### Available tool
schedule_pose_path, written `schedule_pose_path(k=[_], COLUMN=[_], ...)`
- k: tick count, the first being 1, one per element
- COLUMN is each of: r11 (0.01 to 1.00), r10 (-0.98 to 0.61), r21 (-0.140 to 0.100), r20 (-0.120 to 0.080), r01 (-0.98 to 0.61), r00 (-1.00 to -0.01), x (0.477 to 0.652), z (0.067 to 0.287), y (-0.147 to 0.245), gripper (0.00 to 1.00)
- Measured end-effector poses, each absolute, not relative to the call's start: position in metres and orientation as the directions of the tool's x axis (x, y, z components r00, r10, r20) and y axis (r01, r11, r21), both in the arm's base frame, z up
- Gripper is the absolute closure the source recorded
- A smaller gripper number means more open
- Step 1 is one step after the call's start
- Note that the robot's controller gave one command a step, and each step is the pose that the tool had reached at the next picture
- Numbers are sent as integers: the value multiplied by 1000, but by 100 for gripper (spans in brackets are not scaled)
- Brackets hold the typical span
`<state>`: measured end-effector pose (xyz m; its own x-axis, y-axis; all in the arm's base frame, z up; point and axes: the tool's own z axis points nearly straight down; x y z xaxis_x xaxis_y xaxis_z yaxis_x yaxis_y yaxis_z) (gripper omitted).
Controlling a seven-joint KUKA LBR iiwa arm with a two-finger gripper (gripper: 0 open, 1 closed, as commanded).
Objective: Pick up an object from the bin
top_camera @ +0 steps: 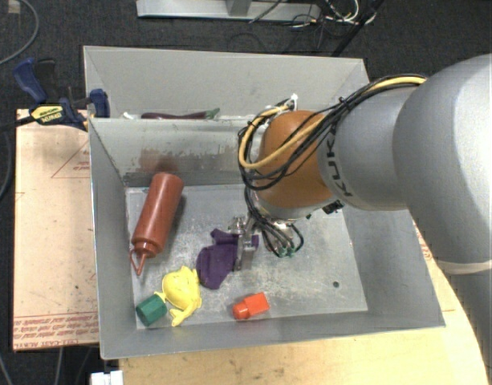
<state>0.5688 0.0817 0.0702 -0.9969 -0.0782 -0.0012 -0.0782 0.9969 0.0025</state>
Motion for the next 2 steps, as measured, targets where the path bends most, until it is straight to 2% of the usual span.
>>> schedule_pose_path(k=[1, 2], r11=[997, 1000], r10=[-78, 1], r21=[2, 4], r20=[-1, -8], r01=[-78, 1], r00=[-997, -1000], x=[569, 569], z=[70, 223], y=[82, 89], gripper=[100, 100])
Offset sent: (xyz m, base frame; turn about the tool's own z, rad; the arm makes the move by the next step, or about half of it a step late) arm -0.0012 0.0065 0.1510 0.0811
